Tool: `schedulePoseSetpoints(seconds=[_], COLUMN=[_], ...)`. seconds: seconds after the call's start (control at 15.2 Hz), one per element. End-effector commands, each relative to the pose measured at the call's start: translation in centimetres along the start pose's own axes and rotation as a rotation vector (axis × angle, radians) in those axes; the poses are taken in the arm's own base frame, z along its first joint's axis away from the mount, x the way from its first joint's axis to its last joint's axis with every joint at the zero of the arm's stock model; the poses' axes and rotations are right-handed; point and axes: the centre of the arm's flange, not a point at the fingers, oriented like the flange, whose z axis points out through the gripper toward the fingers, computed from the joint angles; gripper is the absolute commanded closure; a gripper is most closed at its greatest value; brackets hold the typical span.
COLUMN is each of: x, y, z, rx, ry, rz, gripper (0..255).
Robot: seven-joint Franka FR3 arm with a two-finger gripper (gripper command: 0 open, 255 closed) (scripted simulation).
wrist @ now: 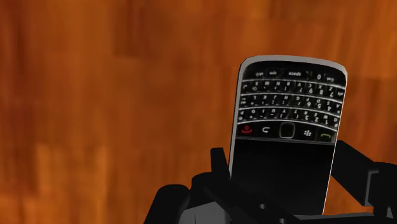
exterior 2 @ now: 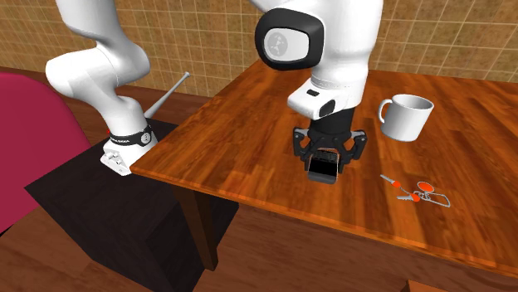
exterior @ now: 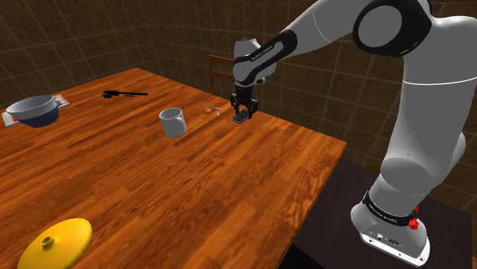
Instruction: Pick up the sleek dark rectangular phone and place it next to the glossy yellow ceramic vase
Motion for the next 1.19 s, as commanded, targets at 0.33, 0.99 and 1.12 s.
schedulePoseSetpoints(seconds=[0.33,0.99,1.12], x=[-0.1,-0.3,-0.3], y=[-0.2,-0.5,-0.6], z=[-3.6,-8.9,-9.9], rx=[0.0,0.0,0.0], ry=[0.0,0.0,0.0], rz=[0.0,0.0,0.0], gripper=[255,255,255])
